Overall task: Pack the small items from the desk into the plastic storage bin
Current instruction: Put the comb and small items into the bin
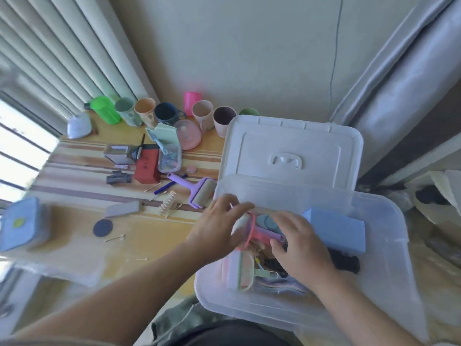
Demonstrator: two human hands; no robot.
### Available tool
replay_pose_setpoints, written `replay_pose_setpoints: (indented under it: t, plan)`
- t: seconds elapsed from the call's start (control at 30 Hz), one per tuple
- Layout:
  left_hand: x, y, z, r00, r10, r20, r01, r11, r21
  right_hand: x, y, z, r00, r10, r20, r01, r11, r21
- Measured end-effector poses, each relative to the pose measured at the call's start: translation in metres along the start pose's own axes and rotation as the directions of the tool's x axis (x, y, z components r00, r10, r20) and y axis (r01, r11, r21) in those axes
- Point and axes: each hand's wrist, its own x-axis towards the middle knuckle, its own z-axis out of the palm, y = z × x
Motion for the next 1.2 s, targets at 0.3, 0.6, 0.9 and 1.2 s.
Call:
replay_pose_setpoints:
  t: [0.3,0.6,0.9,1.2]
  plan:
    - [-0.056,-0.198,-0.039,0.932,-0.345,-0.114,0.345,0.938,-0.017,0.129,-0.154,0.082,0.965,-0.261,-0.01,0.26,0.965,-0.033]
    - [-0.129,-0.391,-0.055,0.694,-0.709,0.122,0.699,0.705,0.124,0.218,-0.198,0.239,0.841,0.086,0.535,0.134,0.924,-0.359]
    - [-0.108,-0.425,-0.057,0.722,-0.623,0.301,0.605,0.78,0.162,0.22,-0.169,0.277,0.874,0.163,0.457,0.0,0.942,-0.336]
    - [-0.089,-0.417,-0.051,0.842,-0.442,0.31,0.37,0.89,0.266,0.214,-0.199,0.243,0.966,0.078,0.247,-0.02,0.974,-0.227]
